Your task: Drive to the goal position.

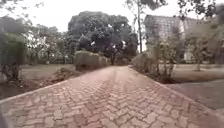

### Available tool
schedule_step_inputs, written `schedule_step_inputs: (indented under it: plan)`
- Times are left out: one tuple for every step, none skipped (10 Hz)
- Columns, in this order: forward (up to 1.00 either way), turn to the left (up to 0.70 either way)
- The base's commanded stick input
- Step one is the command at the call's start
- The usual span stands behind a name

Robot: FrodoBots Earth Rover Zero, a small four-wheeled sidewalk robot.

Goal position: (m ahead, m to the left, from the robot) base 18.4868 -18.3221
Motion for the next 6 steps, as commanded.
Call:
schedule_step_inputs:
  plan:
    - [0.7,0.0]
    - [0.7,0.0]
    - [0.7,0.0]
    - [0.7,0.0]
    - [0.7,0.0]
    - [0.7,0.0]
